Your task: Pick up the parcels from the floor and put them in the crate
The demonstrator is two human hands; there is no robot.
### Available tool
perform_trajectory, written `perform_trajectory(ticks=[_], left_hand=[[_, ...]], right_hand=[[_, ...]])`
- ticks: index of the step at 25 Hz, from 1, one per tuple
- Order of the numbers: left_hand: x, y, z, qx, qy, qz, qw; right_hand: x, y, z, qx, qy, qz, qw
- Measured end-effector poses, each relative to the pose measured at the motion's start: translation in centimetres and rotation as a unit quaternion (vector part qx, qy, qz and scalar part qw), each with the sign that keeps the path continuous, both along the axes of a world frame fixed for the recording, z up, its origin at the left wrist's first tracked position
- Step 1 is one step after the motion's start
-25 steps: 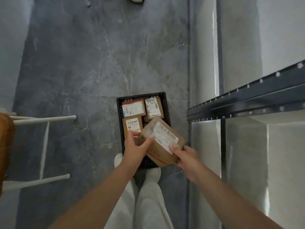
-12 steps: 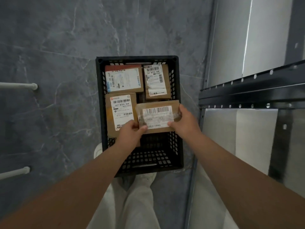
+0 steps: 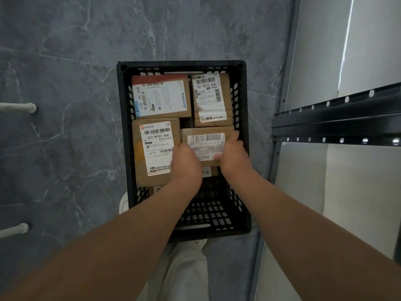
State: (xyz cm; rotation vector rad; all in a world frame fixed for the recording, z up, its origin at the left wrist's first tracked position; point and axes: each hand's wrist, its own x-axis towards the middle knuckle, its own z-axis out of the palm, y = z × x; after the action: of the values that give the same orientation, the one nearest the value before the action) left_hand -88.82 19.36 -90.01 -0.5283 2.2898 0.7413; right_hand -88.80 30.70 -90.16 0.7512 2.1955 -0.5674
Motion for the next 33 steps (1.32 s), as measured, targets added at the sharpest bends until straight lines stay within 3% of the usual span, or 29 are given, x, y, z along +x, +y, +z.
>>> perform_trajectory(ticks=[3, 6, 10, 14, 19, 23, 27, 30, 33], left_hand=[[0.8, 0.9, 0.2, 0.005, 0.016, -0.004, 1.0], [2.1, 0.0, 1.1, 0.046, 0.012, -0.083, 0.995], [2.3, -2.3, 5.3, 0.095, -0.035, -0.142, 0.985], [-1.2, -4.5, 13.1, 0.08, -0.001, -0.1, 0.992], [-9.7, -3.8, 30.3, 0.071, 0.148, -0.134, 0.977], [-14.8, -1.4, 48.1, 0.035, 0.329, -0.213, 0.919], [-16.1, 0.6, 67.2, 0.004, 0.537, -0.219, 0.815], [-14.7, 1.5, 78.2, -0.014, 0.625, -0.206, 0.752], [-13.3, 2.4, 85.9, -0.016, 0.67, -0.23, 0.705]], right_hand=[[1.8, -0.3, -0.2, -0.024, 0.023, -0.003, 0.999], [0.8, -0.7, 0.5, 0.005, -0.009, 0.018, 1.0], [0.3, -4.0, 5.3, 0.034, 0.065, -0.002, 0.997], [-1.6, -4.1, 13.7, 0.007, 0.055, -0.015, 0.998], [-8.5, 0.6, 32.5, 0.067, 0.2, 0.052, 0.976], [-13.0, 3.4, 51.5, 0.141, 0.306, 0.086, 0.938], [-13.6, 4.2, 70.5, 0.24, 0.474, 0.112, 0.84], [-11.8, 3.7, 79.8, 0.277, 0.551, 0.112, 0.779], [-9.6, 3.1, 86.0, 0.31, 0.574, 0.098, 0.751]])
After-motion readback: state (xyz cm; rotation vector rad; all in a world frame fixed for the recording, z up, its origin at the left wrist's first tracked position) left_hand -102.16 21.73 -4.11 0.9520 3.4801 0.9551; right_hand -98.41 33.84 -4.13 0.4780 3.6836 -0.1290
